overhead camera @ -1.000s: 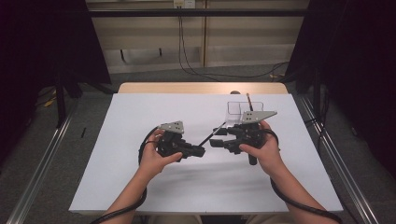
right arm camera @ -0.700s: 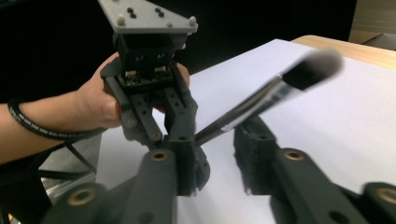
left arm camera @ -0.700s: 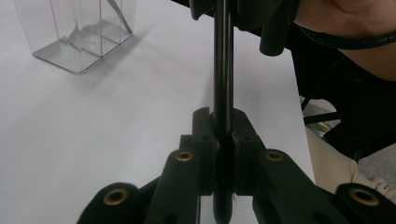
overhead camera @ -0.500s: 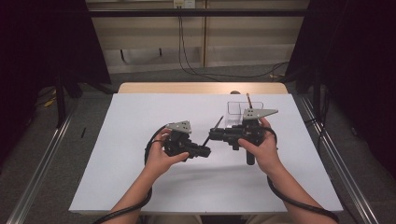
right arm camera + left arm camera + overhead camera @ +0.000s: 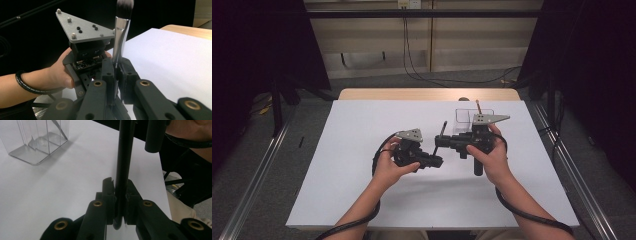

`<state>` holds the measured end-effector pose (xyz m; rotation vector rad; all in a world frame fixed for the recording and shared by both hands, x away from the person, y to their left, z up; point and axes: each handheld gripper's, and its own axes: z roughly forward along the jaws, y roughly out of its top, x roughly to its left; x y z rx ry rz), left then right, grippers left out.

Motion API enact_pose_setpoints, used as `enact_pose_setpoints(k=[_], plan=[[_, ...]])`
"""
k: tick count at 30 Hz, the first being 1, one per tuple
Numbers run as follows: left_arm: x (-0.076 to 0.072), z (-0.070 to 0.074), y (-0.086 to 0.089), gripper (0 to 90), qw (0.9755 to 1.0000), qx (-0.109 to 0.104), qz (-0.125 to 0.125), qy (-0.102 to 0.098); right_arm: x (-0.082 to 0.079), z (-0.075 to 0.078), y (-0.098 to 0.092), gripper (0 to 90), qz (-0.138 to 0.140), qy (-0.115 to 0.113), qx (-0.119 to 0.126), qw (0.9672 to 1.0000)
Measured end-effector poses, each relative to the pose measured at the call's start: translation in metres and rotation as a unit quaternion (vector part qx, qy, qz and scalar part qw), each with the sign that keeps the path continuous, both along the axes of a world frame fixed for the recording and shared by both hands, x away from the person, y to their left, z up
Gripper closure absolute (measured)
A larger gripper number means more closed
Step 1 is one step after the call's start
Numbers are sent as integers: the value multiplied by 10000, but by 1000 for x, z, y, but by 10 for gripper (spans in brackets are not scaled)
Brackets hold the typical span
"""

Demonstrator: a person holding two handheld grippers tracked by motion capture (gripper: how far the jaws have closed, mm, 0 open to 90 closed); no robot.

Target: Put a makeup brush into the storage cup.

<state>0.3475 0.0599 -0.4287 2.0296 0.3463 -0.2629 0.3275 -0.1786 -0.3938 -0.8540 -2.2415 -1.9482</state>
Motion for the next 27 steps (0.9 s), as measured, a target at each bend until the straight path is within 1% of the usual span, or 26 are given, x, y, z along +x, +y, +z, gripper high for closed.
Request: enact_pose_setpoints(k=[3,8,10,11,12,14,16,17,18,20,21,22,23,25,27], plan=[[1,-1,1,755,9999,-99,14,46,0,1,0,840,-30,-82,-19,10000],[2,-4,5,618,9995,-253,15,175,1,2,-5,840,-73,-144,2,9999],[1,-4,6,563,9991,-338,24,254,0,2,-7,840,-118,-176,-35,9998],[1,-4,7,530,9990,-376,36,247,0,2,-7,840,-110,-173,-55,9998],[2,-4,7,498,9990,-367,57,232,0,2,-8,840,-119,-191,-66,9997],[2,-3,9,462,9986,-460,54,257,0,3,-10,840,-137,-200,-86,9997],[2,-3,11,425,9987,-470,89,173,0,4,-11,840,-163,-237,-122,9995],[2,-3,11,401,9987,-470,89,173,-1,4,-12,840,-163,-242,-126,9995],[2,-2,13,375,9985,-504,164,129,-1,5,-13,840,-152,-247,-132,9995],[3,-1,15,342,9983,-534,192,126,-1,6,-14,840,-158,-271,-166,9994],[3,-1,15,340,9983,-534,192,126,-1,6,-14,840,-154,-268,-154,9994],[3,-1,17,319,9982,-538,248,110,-2,6,-14,840,-158,-283,-163,9993],[3,-1,17,293,9982,-538,248,110,-2,6,-14,840,-158,-283,-163,9993],[3,-1,21,280,9978,-579,318,52,-3,7,-14,840,-147,-318,-179,9992],[3,-1,23,235,9974,-624,374,4,-3,7,-15,840,-128,-326,-163,9993]])
